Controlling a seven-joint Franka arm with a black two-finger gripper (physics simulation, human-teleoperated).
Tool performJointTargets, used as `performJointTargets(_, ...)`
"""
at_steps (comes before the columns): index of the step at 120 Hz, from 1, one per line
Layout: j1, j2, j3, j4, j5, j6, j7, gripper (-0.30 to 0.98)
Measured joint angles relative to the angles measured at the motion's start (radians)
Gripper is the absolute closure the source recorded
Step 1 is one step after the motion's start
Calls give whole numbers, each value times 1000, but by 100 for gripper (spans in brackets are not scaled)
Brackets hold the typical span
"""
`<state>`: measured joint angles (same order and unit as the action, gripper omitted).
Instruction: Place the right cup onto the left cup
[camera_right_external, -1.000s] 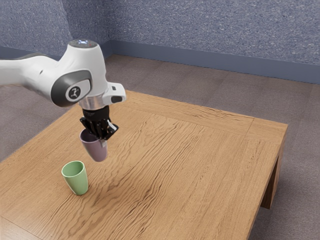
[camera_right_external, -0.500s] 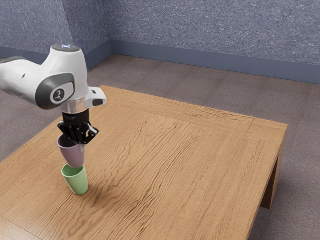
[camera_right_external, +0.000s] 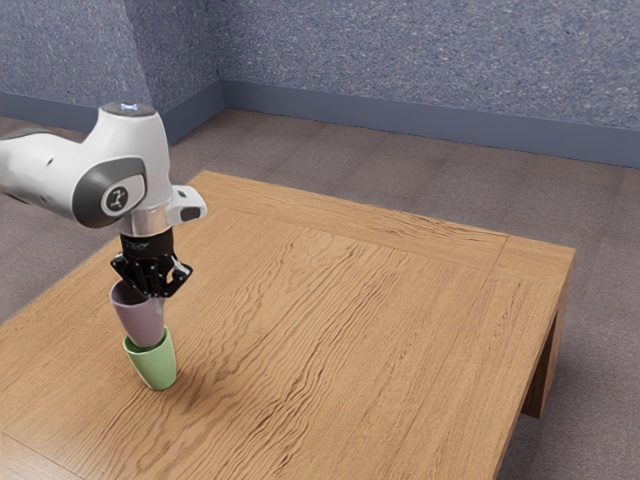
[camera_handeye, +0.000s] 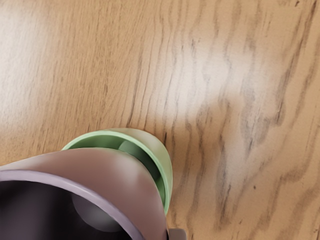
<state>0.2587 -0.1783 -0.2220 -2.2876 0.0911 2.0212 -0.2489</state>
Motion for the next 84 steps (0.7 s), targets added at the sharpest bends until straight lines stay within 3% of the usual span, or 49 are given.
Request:
performJointTargets(39, 6, 29, 9, 1, 0, 20, -7, 78)
performJointTargets(84, 5, 30, 12, 0, -23, 25, -7, 55)
